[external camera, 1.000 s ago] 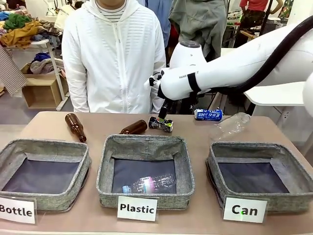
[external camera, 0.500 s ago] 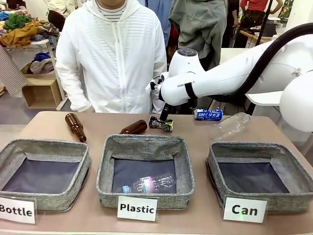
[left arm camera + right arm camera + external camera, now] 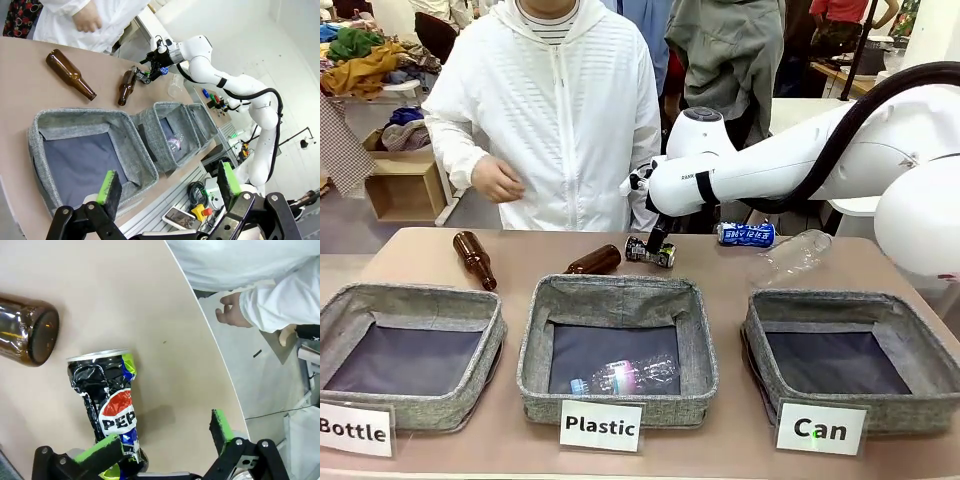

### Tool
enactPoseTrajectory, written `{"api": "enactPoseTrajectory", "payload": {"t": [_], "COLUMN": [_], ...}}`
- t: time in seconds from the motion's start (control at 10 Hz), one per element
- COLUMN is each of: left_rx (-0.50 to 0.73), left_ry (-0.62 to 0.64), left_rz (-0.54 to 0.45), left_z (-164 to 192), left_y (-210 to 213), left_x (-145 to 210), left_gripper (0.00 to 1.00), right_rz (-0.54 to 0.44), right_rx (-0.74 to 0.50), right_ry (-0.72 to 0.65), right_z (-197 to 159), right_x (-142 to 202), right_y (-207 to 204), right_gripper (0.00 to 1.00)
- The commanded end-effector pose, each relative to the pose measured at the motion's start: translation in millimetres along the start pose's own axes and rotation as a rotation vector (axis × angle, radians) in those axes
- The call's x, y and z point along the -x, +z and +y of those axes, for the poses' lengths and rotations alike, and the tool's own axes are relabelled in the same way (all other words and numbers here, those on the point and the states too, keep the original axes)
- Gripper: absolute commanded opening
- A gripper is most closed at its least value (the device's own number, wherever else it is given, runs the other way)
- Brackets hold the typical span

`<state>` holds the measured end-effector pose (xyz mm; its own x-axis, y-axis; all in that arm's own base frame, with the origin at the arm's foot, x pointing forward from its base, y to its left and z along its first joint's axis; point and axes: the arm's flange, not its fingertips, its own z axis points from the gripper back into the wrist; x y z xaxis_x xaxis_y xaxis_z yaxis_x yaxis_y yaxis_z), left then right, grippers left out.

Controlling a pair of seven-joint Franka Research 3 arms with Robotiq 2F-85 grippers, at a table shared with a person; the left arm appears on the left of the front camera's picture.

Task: Sort the can waste into the basket.
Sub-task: Pick up the can waste from the table and place it in the right Fabric basket.

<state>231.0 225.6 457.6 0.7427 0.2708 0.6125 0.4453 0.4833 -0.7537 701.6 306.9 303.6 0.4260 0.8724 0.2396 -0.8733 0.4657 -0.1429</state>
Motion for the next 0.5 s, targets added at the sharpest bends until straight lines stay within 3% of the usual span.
{"api": "enactPoseTrajectory", "payload": {"t": [0.0, 0.4], "left_rx": [0.015, 0.015], "left_ry": [-0.025, -0.025], "left_rz": [-0.019, -0.019], "left_z": [-1, -1], "left_y": [0, 0], "left_x": [-2, -2], "left_gripper": [1.0, 1.0], "right_rz": [-0.016, 0.01], "right_rx": [-0.057, -0.064], "right_ry": [-0.014, 0.011], "right_z": [-1, 4], "right_x": [1, 2], "right_y": [-10, -26], "right_gripper": [1.0, 1.0]}}
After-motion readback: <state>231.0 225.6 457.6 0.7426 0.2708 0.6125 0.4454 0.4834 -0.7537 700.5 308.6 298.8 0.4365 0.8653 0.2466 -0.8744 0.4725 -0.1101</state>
